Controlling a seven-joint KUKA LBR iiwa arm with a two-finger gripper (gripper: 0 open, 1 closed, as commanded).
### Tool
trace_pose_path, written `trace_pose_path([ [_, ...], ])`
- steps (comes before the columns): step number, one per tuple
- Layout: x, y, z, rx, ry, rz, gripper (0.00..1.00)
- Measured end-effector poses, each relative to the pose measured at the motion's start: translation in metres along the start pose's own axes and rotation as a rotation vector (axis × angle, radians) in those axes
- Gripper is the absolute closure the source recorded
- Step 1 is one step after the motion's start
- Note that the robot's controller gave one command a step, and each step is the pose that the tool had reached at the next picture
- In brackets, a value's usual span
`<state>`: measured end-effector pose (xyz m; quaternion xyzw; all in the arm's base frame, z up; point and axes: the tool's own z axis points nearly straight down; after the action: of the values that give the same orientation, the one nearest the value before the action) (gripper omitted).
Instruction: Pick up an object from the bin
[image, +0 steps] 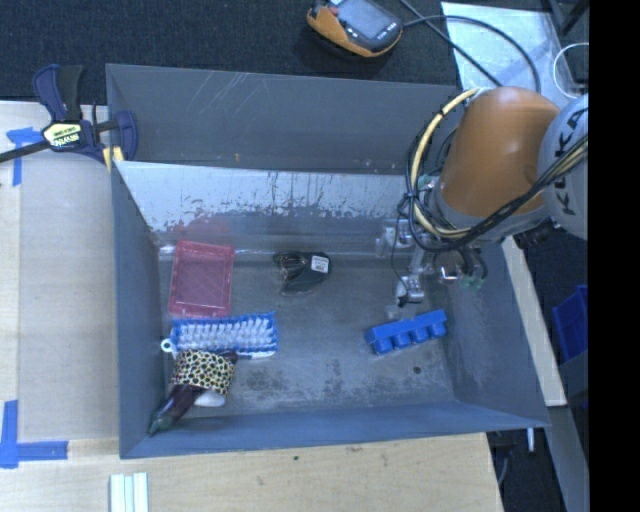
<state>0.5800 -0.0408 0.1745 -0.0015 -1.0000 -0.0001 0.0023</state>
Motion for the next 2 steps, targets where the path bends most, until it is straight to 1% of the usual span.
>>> trace_pose_path([
  [1, -0.002, 0.0, -0.005, 0.001, -0.009, -0.001, 0.0],
  [2, 0.022, -0.056, 0.107, 0.0, 0.004, -0.067, 0.0],
])
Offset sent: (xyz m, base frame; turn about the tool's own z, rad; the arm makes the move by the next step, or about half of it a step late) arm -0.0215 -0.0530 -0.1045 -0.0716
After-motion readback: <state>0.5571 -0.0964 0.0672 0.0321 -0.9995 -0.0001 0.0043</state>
